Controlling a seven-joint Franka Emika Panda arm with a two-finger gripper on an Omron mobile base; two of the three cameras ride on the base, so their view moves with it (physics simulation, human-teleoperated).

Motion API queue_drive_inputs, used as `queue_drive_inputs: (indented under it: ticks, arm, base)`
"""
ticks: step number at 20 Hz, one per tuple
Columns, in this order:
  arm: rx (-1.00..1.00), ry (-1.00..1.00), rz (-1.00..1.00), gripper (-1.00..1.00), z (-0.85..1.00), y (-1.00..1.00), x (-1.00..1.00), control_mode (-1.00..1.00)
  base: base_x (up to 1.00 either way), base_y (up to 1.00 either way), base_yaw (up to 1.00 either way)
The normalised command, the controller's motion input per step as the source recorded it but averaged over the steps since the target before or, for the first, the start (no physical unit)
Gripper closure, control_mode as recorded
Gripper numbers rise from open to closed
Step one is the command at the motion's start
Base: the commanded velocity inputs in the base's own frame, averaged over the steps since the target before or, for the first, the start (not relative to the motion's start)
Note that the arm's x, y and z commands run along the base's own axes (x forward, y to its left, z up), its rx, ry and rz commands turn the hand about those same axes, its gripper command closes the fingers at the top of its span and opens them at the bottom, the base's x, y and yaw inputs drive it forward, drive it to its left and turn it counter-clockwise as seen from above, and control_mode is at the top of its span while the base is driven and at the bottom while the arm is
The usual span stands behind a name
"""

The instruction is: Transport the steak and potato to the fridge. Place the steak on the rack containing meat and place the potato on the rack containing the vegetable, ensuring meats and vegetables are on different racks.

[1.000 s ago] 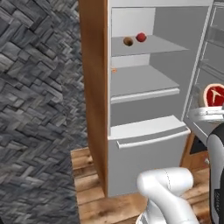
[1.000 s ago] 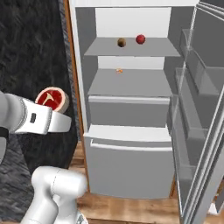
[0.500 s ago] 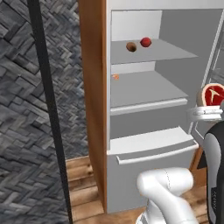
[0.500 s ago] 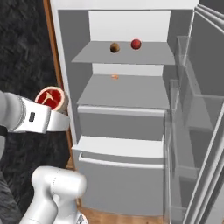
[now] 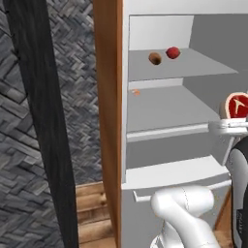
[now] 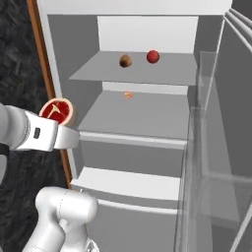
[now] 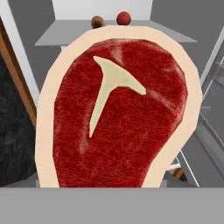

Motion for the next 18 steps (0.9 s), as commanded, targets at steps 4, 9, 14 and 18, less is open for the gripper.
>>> queue_drive_inputs:
  ticks: [4, 9, 14, 18]
  arm:
    - [0.0, 0.0, 0.0, 1.0, 0.0, 0.0, 0.0, 1.0]
    - [0.0, 0.0, 0.0, 1.0, 0.0, 0.0, 0.0, 1.0]
    - [0.0, 0.0, 0.0, 1.0, 0.0, 0.0, 0.0, 1.0]
    - [0.0, 0.0, 0.0, 1.0, 0.0, 0.0, 0.0, 1.0]
  base:
    - [0.88, -0.28, 0.11]
    - [0.98, -0.47, 0.12]
    - [0.87, -0.45, 0.09]
    - [0.3, -0.33, 0.13]
